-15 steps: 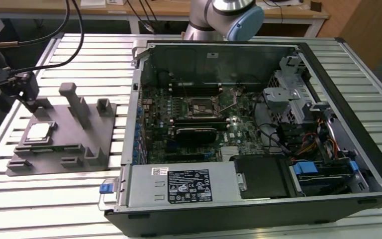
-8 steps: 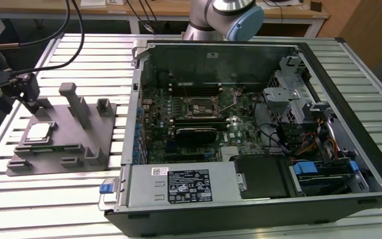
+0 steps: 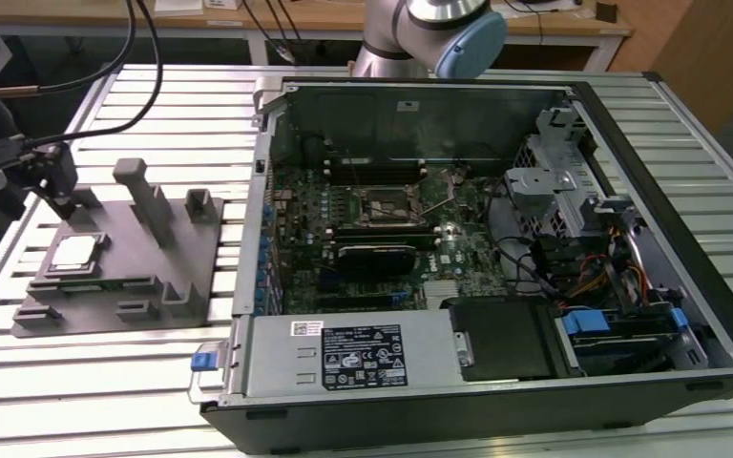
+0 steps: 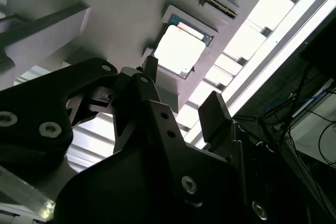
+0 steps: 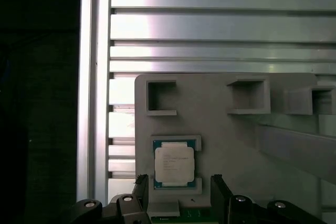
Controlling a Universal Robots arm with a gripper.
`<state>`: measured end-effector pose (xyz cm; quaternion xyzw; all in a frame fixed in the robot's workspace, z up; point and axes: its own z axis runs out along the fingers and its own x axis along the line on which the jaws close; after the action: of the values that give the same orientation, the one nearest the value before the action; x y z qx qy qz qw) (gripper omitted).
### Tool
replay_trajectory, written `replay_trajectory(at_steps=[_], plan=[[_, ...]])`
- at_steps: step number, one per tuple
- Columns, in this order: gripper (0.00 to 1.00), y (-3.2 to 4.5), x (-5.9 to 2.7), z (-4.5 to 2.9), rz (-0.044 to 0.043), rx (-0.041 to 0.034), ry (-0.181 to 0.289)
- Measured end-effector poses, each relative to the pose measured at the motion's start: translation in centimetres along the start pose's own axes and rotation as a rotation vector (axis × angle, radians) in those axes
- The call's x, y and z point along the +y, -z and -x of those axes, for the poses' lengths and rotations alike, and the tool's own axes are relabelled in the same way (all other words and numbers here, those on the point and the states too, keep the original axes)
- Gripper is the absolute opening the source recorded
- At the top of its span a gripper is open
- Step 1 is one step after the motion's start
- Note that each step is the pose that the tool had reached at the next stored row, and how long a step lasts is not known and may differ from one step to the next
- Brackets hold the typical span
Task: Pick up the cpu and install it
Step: 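Pick up the cpu and move it towards the insertion slot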
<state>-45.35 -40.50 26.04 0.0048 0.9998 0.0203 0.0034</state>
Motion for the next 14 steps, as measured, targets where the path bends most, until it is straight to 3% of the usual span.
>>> replay_trajectory(at_steps=[14], plan=[[0.58, -0.62, -0.02, 0.0, 0.0004, 0.0002, 0.0]])
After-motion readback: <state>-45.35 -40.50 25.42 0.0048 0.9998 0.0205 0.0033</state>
